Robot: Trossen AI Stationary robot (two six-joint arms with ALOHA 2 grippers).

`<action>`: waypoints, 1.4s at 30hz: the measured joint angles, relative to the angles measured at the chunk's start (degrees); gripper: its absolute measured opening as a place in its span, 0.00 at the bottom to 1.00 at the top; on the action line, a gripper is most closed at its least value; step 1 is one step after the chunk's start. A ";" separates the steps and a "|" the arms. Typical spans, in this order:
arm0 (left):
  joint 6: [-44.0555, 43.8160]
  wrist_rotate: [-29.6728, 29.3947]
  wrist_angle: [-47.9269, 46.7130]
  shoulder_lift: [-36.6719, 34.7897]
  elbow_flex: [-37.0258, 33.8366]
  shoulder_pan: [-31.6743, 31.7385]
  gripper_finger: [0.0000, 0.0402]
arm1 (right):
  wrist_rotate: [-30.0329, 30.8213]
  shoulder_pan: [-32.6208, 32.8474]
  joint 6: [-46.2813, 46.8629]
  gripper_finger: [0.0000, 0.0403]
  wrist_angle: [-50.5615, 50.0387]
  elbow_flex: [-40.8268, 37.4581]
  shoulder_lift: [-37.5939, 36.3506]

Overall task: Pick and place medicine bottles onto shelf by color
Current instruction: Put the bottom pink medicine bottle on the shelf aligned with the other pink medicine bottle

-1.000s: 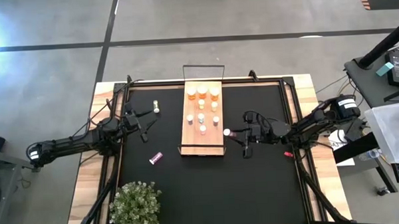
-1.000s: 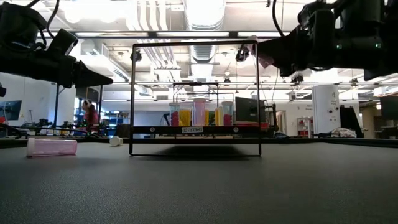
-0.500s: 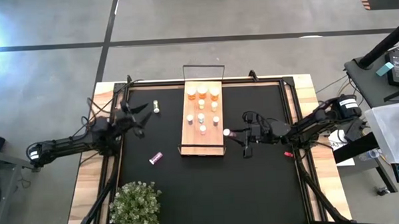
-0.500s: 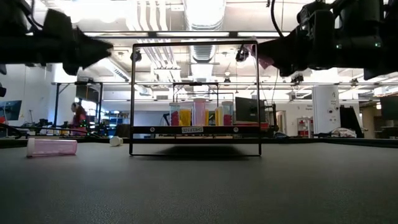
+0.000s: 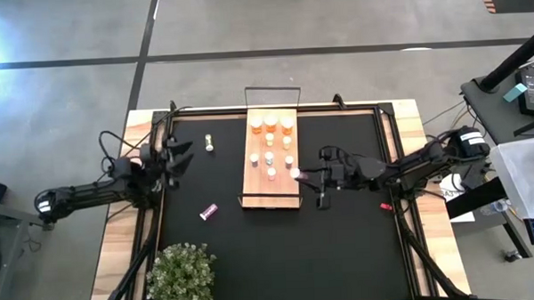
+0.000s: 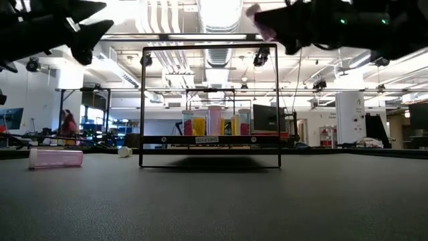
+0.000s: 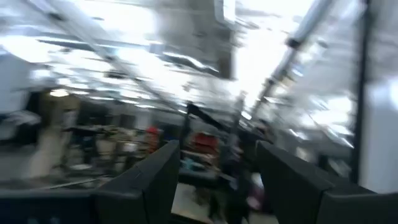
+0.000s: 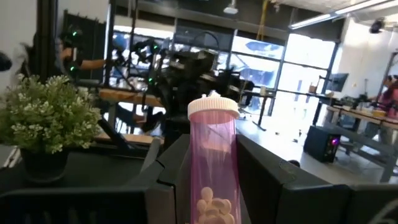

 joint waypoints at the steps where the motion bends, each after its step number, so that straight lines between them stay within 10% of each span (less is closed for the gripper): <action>1: -1.05 -2.92 0.53 0.52 0.02 0.00 0.49 | -0.55 0.02 -0.40 0.26 -2.04 1.42 0.00; 7: -2.01 -8.96 0.27 4.35 0.55 0.00 0.49 | -2.86 0.04 -0.94 0.26 -10.50 9.16 0.00; 17: -6.41 11.06 13.39 15.56 3.20 -0.02 0.49 | -14.01 0.02 1.50 0.26 -11.85 15.20 0.00; 24: -1.65 13.26 22.37 27.24 4.57 -0.85 0.49 | -14.92 0.13 6.66 0.26 -11.92 16.24 0.00; 42: 10.59 13.59 24.49 62.28 27.82 -7.18 0.49 | -12.91 0.12 3.54 0.26 -11.44 16.26 2.78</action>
